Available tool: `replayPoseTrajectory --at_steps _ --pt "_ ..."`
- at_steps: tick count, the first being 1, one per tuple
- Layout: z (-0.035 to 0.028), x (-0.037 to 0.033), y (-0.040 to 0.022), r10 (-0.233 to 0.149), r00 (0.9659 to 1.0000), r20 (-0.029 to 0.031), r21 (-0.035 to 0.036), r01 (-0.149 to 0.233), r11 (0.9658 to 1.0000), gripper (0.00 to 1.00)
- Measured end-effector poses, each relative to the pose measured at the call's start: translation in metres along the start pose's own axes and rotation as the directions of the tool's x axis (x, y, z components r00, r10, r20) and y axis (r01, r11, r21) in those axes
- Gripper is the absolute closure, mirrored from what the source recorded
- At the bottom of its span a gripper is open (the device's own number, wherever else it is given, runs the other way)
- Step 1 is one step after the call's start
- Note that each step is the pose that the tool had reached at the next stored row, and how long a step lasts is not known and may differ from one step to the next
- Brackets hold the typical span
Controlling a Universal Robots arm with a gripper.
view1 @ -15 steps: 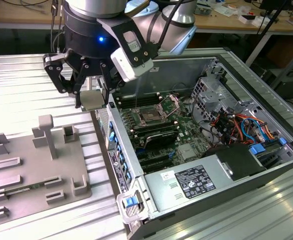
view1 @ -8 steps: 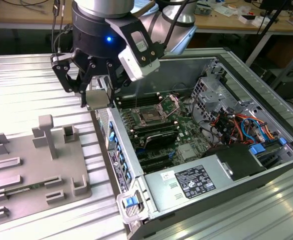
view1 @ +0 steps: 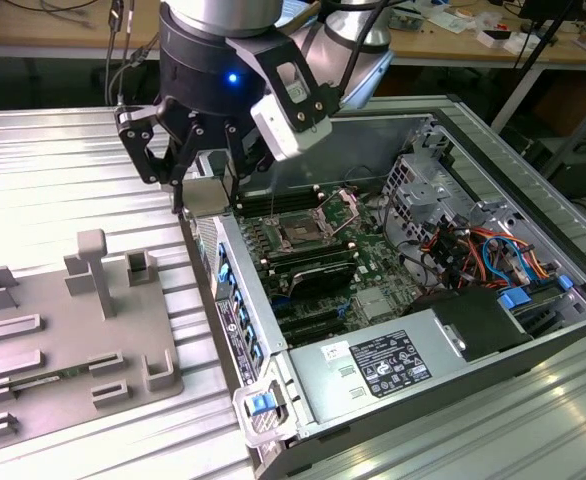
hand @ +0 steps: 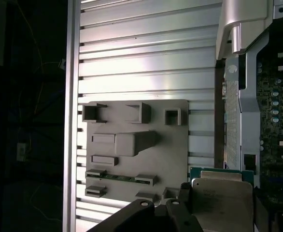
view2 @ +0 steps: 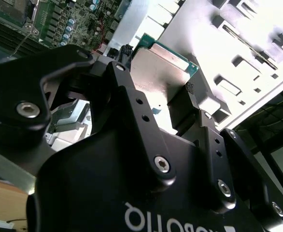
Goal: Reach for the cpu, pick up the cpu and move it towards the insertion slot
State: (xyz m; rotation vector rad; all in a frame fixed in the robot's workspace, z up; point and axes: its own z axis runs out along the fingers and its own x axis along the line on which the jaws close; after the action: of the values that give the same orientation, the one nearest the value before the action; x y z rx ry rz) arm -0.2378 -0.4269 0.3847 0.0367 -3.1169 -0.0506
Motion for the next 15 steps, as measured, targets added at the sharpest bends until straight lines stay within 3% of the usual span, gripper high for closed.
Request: replayPoseTrajectory --at_steps 15 --pt "-0.0004 -0.0203 -0.0005 0.0 1.0 0.0 0.0 0.0 1.0 0.45"
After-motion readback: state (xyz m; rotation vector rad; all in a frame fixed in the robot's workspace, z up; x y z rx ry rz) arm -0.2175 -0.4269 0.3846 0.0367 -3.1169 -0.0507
